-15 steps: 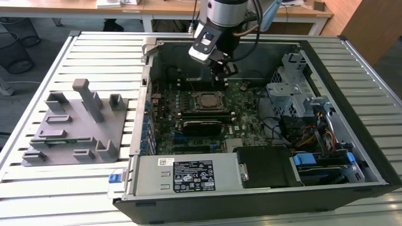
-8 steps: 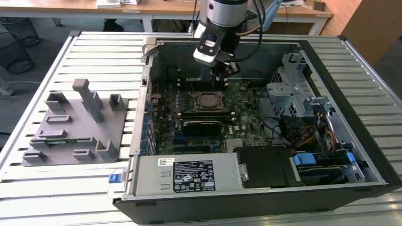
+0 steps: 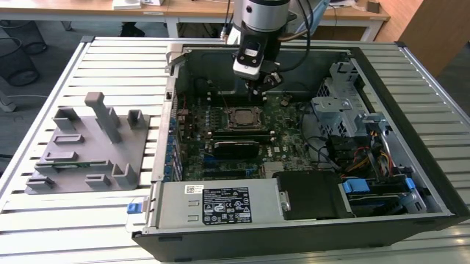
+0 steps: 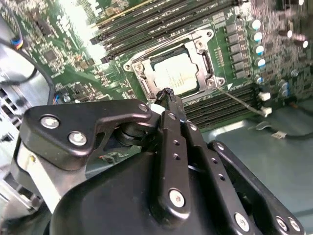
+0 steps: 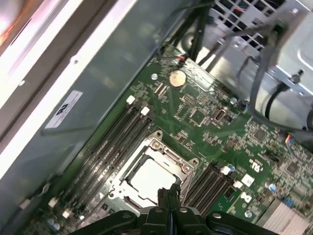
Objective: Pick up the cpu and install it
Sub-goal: 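Install the first cpu locking lever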
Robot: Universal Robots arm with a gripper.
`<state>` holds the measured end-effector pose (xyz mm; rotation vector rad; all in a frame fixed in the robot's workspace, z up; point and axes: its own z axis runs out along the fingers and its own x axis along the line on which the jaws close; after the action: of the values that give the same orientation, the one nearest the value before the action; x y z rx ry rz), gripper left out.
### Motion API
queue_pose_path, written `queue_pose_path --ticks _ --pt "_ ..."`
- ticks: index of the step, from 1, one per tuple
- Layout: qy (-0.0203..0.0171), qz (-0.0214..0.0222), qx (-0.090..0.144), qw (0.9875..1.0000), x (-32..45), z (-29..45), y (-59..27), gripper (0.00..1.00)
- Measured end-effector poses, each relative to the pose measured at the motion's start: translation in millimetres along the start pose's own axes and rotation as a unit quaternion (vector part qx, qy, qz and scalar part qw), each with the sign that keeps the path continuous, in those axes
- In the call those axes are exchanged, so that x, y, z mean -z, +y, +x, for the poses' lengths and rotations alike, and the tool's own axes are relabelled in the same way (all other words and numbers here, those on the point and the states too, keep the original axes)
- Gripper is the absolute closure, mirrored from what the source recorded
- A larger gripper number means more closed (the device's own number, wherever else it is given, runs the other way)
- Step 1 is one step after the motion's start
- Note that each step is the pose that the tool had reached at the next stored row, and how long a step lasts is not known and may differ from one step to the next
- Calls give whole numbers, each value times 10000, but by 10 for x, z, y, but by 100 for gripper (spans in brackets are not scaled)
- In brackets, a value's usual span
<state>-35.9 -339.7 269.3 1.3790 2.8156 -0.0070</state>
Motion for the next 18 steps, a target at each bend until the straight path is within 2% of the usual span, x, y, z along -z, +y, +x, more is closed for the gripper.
queue_pose_path --ticks 4,9,13,15,18 --pt "-7 3 359 9994 -2 0 0 89" --pt "-29 25 789 9969 -9 0 0 89" --pt "-44 36 1115 9937 -14 1 -2 89" --pt "-47 36 1288 9917 -17 1 -2 89" --pt "-51 34 1554 9878 -21 2 -2 89"
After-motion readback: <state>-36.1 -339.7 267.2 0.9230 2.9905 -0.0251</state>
